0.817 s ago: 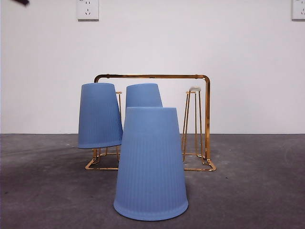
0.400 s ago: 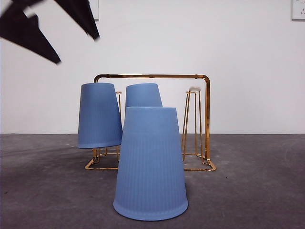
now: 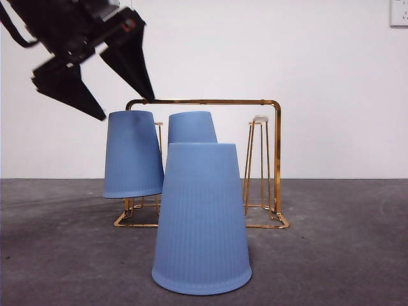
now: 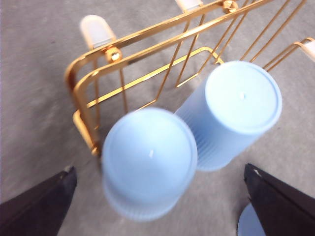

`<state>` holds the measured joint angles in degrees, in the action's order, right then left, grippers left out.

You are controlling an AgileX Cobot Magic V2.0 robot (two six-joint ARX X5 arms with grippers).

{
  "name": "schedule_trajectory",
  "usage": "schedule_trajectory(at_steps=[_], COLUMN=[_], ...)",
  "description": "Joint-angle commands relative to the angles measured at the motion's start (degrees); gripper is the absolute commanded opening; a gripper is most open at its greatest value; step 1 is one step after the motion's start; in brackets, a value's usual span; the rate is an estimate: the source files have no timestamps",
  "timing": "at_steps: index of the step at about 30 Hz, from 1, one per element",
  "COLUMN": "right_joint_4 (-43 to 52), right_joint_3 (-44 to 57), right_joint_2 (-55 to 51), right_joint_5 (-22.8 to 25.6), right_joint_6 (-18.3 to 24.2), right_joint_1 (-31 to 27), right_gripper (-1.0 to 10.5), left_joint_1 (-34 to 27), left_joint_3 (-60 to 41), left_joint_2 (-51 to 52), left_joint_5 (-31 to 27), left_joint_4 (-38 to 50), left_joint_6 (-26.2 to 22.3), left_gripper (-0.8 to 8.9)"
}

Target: The left arm pick up the left cup on cup holder and place it on desk, then the right arm insert the right cup into the first cup, and then the left arm insert the mid cup into the first cup

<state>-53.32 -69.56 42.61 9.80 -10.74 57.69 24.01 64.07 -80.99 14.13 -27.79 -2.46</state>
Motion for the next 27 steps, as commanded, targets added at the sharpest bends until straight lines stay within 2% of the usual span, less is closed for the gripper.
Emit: schedule_trajectory(at_steps=[1, 7, 17, 27], right_joint_4=[0.5, 0.5, 0.4, 0.5], right_joint_3=[-0.9, -0.9, -0.9, -0.9], right_joint_2=[0.3, 0.3, 0.3, 0.3], right_joint_5=[0.8, 0.8, 0.8, 0.8], right_joint_6=[-0.4, -0.4, -0.9, -1.8], right_joint_1=[0.5, 0.5, 0.5, 0.5], right_gripper=[4.5, 4.5, 4.5, 4.5], left_joint_1=[0.2, 0.0, 0.0, 0.0], left_joint_3=[1.1, 1.1, 1.1, 1.5], left_joint_2=[-2.4, -5.3, -5.5, -4.9], left_joint_5=[0.8, 0.3, -0.2, -0.2], left_joint_4=[2.2, 4.3, 4.3, 5.0], left_joint_6=[-1.0, -1.0, -1.2, -1.2], left_gripper=[5.63, 5.48, 3.0, 2.79])
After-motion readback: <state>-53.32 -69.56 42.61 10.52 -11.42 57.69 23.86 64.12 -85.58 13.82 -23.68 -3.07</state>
